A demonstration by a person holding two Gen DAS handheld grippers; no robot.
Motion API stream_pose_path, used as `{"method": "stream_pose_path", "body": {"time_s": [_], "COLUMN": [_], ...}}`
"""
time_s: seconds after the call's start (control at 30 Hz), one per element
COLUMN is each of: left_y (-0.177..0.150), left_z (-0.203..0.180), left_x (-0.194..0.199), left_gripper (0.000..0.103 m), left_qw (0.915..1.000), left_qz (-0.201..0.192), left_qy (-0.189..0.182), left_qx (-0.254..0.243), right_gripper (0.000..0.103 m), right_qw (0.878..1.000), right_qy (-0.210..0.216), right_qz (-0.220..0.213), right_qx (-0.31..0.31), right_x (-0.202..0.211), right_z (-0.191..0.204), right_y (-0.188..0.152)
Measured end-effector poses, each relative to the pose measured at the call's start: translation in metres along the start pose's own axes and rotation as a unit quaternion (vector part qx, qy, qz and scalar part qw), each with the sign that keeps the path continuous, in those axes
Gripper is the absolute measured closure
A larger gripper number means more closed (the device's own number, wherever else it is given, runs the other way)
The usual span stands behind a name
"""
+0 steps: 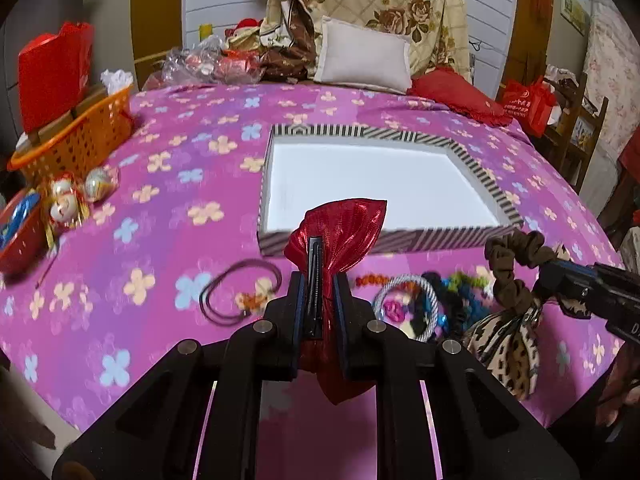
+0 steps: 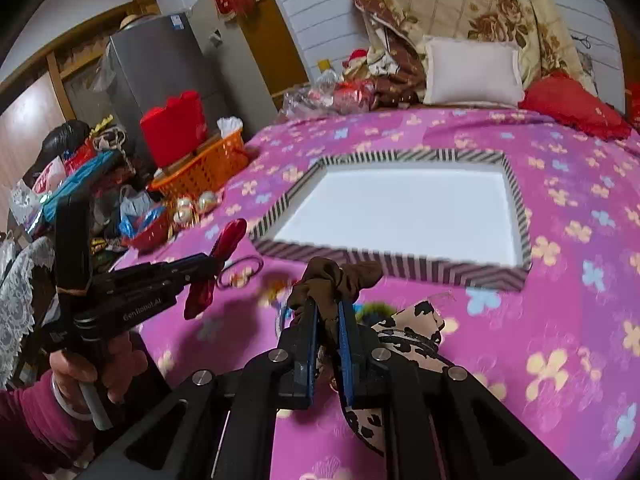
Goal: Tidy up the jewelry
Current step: 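Carry the red bow with the left tool while the right carries the leopard bow into the box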
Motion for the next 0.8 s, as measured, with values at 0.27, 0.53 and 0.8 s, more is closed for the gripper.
{"method": "stream_pose_path", "body": {"time_s": [0.27, 0.53, 0.8], "left_y": [0.034, 0.07, 0.092], "left_z": [0.006, 0.013, 0.023], "left_x": [-0.01, -0.029, -0.062], "left_gripper": [0.09, 0.09, 0.09], "left_qw": [0.9998, 0.9993, 0.9986], "left_qz": [-0.01, -0.015, -0.003], "left_qy": [0.015, 0.033, 0.052], "left_qx": [-0.002, -0.009, -0.014], "right_gripper": [0.094, 0.094, 0.094], "right_qw": [0.999, 0.998, 0.996], "right_qy": [-0.025, -0.05, -0.07], "right_qz": [-0.028, -0.034, -0.027], "right_qx": [-0.006, -0.024, -0.038], "right_x": [-0.001, -0.025, -0.061], "right_z": [-0.018, -0.049, -0.074], "right_y": [0.041, 0.076, 0.098]}}
Point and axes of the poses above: each gripper's, at about its wrist camera, not at the fingertips, and x roughly against the way its jaws point, z to its left, y to its top, the point moved 10 cm from there along -x, roughly the way its jaws point, and after that the axes turned 15 degrees about -y, right-handed, at the moved point
